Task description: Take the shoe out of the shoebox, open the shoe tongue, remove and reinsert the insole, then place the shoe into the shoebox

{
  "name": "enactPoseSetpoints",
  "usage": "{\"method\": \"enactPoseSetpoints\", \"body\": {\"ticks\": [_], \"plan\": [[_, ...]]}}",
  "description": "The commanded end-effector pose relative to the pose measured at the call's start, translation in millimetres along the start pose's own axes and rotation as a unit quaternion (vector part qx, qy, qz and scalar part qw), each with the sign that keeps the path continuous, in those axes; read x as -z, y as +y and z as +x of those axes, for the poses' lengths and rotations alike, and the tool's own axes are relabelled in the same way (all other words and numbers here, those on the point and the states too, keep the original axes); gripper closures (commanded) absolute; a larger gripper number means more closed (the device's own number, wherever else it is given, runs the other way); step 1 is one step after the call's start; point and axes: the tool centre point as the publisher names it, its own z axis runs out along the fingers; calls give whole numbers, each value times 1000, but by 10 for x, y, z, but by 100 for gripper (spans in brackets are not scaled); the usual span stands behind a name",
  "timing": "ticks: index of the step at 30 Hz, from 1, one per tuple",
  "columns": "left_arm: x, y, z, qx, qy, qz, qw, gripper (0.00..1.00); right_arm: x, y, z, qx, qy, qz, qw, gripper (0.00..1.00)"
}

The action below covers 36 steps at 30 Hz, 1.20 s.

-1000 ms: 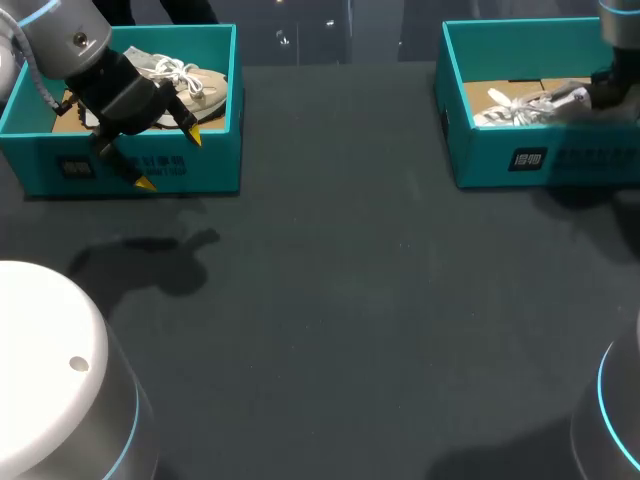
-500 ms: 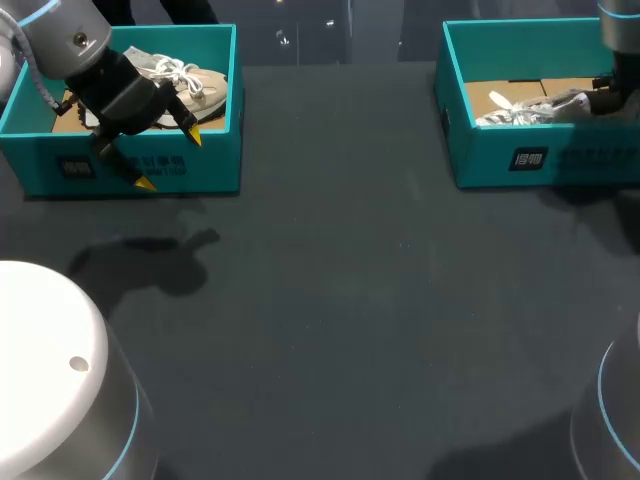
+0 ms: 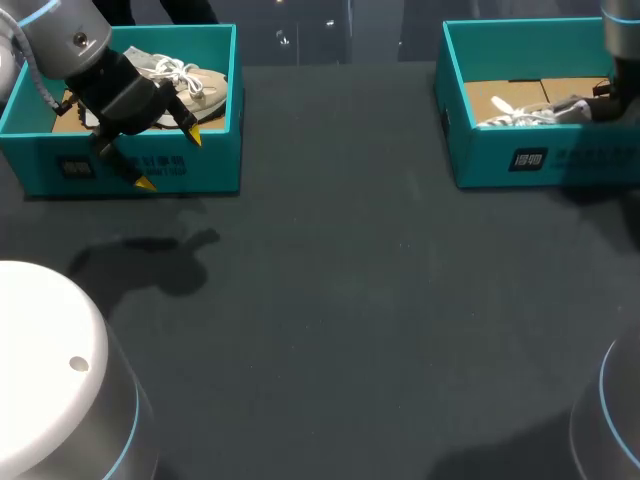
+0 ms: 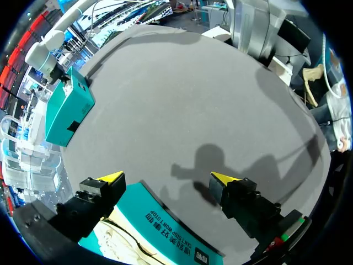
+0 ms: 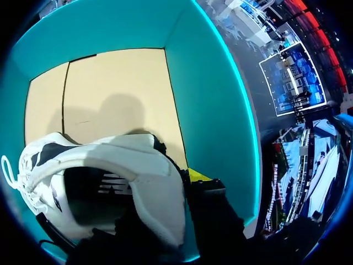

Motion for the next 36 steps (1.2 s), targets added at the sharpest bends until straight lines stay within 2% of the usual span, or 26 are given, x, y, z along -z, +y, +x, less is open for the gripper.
{"method": "enactPoseSetpoints", "body": {"ticks": [1,8,12,15,28,35,36], "plan": [[2,3,6,0,0,-1,1000,0,-79,31,6,0,5,4,1000,100],[2,3,6,0,0,-1,1000,0,-142,9,-6,4,12,9,1000,100],[2,3,6,0,0,-1,1000,0,-147,7,-3,6,14,11,1000,78],[2,3,6,0,0,-1,1000,0,-145,8,-5,7,15,10,1000,71],[2,3,6,0,0,-1,1000,0,-127,7,-9,11,32,6,999,59],[2,3,6,0,0,-1,1000,0,-125,4,4,15,37,7,999,51],[2,3,6,0,0,-1,1000,0,-125,5,5,16,38,7,999,48]]}}
